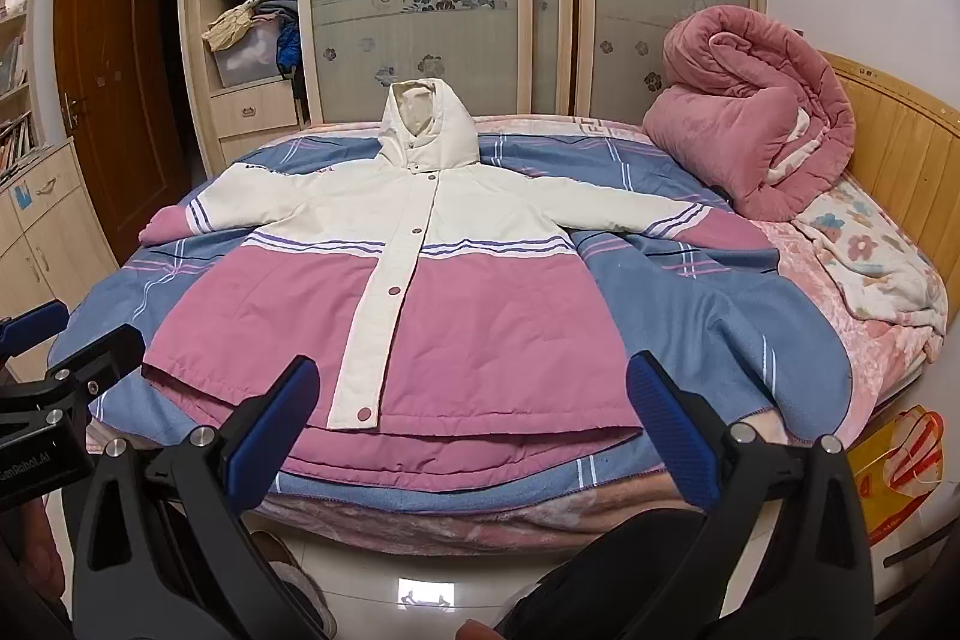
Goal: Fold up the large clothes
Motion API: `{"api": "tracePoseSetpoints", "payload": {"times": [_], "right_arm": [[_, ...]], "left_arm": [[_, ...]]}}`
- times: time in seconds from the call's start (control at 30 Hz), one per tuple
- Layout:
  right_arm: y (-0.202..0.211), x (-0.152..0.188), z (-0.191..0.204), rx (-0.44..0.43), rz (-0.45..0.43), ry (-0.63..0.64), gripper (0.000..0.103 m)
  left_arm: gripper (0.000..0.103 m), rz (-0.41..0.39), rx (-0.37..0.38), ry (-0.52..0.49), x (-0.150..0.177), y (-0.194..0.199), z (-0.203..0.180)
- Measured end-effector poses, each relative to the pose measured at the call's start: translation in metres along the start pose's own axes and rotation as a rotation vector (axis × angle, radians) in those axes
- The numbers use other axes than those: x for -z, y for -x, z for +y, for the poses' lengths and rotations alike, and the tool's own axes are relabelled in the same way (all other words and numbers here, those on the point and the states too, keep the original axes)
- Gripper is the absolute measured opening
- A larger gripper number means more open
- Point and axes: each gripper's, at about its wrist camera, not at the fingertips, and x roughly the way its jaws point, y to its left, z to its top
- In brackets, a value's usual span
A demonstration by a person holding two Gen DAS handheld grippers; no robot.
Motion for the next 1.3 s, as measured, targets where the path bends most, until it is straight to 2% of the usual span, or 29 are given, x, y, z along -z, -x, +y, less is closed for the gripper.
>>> {"api": "tracePoseSetpoints", "payload": {"times": [1.3], "right_arm": [[0.0003, -0.0024, 0.0020, -0.007, 0.000, -0.001, 0.102]], "left_arm": [[0.097, 0.001, 0.002, -0.008, 0.0026, -0.0010, -0.0027]]}}
